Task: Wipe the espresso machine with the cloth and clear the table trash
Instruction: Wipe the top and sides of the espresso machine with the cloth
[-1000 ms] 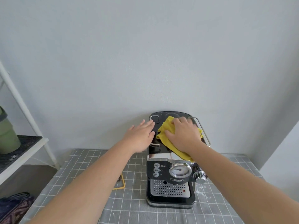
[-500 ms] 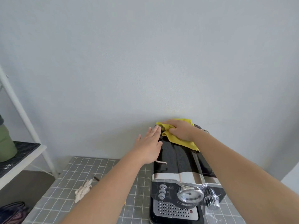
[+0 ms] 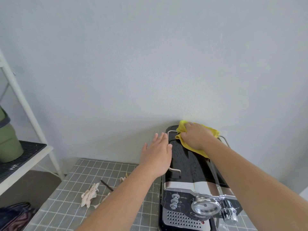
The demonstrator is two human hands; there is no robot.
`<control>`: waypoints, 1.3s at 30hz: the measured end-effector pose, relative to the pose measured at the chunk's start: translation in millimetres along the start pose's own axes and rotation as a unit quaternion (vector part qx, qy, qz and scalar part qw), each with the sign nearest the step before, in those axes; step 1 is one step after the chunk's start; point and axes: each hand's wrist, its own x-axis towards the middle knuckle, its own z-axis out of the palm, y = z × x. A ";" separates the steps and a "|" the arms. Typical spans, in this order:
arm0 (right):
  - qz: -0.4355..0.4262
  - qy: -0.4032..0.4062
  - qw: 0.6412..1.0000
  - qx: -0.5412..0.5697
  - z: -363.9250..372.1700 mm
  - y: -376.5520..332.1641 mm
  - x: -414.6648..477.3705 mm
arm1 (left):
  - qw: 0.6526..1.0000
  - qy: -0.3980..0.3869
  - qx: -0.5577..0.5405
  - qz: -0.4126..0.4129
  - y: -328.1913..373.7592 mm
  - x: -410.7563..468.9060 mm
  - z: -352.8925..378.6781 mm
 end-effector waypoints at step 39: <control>-0.034 0.002 0.996 0.085 5.5 5.3 -11.1 | 0.995 -0.030 0.023 -0.089 26.5 17.1 1.5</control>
